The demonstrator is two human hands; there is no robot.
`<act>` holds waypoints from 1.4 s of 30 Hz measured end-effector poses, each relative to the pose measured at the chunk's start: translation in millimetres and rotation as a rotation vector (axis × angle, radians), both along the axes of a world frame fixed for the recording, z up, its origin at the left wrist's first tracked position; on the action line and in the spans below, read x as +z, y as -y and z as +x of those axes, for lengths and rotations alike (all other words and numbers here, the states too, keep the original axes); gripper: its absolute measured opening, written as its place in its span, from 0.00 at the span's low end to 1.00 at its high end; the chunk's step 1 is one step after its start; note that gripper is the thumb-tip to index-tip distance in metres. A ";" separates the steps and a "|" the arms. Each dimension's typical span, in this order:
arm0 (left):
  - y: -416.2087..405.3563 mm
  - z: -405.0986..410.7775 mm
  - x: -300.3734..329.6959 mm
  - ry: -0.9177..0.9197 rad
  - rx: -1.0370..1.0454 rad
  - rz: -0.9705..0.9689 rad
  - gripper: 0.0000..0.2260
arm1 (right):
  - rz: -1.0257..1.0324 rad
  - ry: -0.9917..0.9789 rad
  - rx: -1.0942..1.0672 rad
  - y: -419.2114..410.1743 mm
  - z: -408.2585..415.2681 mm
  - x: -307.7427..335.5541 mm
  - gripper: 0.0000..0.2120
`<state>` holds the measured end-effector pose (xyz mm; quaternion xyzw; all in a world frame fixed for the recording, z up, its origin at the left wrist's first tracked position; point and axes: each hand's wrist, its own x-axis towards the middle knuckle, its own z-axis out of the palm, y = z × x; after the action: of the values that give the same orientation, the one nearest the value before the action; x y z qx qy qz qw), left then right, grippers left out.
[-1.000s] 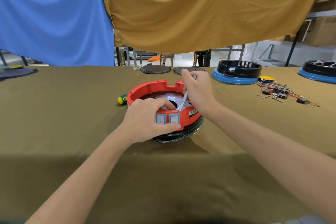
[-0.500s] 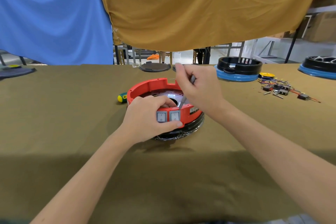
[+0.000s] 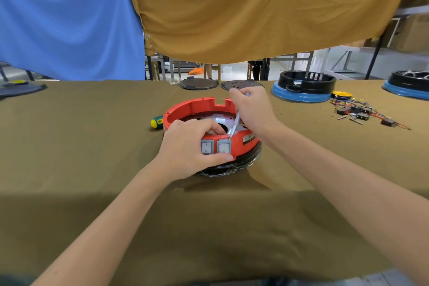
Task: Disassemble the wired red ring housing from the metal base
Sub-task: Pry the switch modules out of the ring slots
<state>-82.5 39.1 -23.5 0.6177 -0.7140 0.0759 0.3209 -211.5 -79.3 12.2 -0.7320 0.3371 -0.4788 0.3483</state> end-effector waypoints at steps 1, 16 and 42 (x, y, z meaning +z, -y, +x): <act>0.1 0.4 -0.4 0.002 0.000 0.000 0.24 | 0.021 -0.060 0.007 1.8 1.9 1.9 0.18; -0.3 2.2 -1.8 0.011 -0.009 -0.016 0.28 | -0.263 0.108 0.082 -11.9 3.2 13.8 0.24; -1.7 1.1 2.3 -0.008 0.027 0.009 0.30 | -0.345 -0.374 0.314 -14.3 32.8 29.4 0.24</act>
<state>-81.4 40.8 -21.1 0.6288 -0.7046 0.0746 0.3202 -178.7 -64.9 41.6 -0.8991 0.1917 -0.3260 0.2204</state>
